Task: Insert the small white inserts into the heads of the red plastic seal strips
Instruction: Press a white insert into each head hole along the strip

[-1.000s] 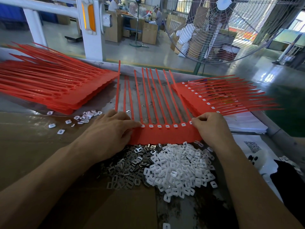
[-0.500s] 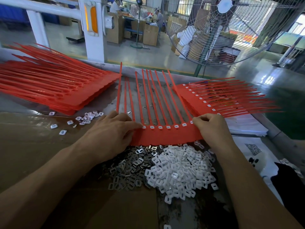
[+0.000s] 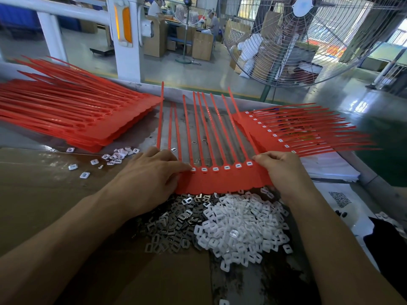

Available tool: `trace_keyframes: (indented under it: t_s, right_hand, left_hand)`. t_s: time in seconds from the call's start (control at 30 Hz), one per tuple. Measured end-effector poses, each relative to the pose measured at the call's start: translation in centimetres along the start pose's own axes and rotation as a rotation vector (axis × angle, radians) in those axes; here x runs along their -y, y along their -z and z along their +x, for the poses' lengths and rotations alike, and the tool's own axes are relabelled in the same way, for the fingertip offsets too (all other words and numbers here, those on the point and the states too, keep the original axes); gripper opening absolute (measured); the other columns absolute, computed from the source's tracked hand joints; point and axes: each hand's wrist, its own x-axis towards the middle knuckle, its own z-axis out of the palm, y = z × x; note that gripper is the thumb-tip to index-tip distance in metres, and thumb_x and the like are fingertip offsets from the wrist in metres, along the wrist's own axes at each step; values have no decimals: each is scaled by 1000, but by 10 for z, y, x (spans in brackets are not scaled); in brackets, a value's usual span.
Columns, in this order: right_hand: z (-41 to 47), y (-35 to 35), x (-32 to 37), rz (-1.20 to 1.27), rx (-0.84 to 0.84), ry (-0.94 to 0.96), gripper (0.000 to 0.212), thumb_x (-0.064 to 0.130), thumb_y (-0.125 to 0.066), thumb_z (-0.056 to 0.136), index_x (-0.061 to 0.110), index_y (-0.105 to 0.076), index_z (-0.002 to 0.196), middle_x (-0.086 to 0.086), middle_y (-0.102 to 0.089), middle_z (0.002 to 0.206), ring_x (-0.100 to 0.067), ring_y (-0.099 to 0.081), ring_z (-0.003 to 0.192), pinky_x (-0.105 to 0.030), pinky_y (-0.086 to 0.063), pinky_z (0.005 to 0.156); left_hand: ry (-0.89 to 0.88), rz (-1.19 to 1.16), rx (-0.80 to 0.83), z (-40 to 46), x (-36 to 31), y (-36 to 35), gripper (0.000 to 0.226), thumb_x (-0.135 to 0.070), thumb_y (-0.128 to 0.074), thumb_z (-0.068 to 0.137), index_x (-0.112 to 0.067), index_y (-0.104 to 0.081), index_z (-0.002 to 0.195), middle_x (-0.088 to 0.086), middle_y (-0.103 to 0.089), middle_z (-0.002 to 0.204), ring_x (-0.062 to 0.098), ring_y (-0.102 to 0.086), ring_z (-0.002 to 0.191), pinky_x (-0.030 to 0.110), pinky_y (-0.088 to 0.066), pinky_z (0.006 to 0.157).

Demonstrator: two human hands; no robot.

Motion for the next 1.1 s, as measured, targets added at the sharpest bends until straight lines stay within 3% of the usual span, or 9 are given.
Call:
trace_keyframes:
  t_s: [0.13,0.23,0.37,0.47,0.6,0.7,0.9,1.1]
  right_hand:
    - [-2,0,5,139,-9,-39,11,35,-73,89,34,-81,82,-3,-79,84,-14,-72,68,-31,-55,61]
    - [-4,0,8,227,50,-105,16,40,-74,90,31,-82,80,-5,-80,89,-17,-71,73,-37,-56,67]
    - [-5,2,8,177,111,-142,28,43,-76,88,25,-79,67,-2,-70,67,-13,-60,53,-24,-41,43]
    - [-4,3,7,156,137,-145,30,42,-76,88,23,-79,65,-4,-65,59,-14,-56,43,-19,-33,35]
    - [-4,4,7,121,181,-144,23,40,-76,90,29,-80,71,-6,-65,58,-13,-55,40,-18,-34,35]
    - [-6,3,9,124,150,-109,17,40,-76,90,32,-81,76,1,-69,63,-8,-55,43,-19,-37,37]
    - [-11,6,15,150,98,13,26,30,-72,96,18,-78,73,9,-63,52,0,-49,35,-12,-36,37]
    - [-11,9,19,237,70,66,22,25,-71,97,18,-80,77,13,-63,54,3,-51,38,-10,-35,36]
  left_hand:
    - [-3,-3,-1,0,0,0,41,-44,-39,102,-52,-44,142,-21,-49,131,7,-37,122,36,-34,105]
    - [-3,1,-1,0,0,0,42,-45,-39,102,-53,-43,142,-22,-49,131,7,-37,122,36,-35,105]
    - [2,-1,-1,0,0,-1,42,-45,-39,101,-53,-43,142,-21,-49,131,7,-37,123,36,-35,106]
    - [3,2,2,-1,0,0,42,-46,-38,101,-53,-43,142,-21,-49,131,7,-37,124,35,-33,106]
    - [-1,1,-1,-1,-1,0,41,-44,-39,102,-52,-43,143,-21,-49,132,8,-37,124,35,-33,106]
    - [-4,7,-2,-1,-1,1,41,-45,-38,102,-52,-43,143,-21,-48,131,7,-37,124,35,-33,107]
    - [0,-9,-3,0,-2,1,44,-46,-38,102,-47,-43,145,-21,-47,134,7,-36,127,35,-32,109]
    - [-12,-43,-17,-1,-7,4,49,-54,-40,99,-44,-42,147,-20,-47,135,8,-37,127,33,-31,110]
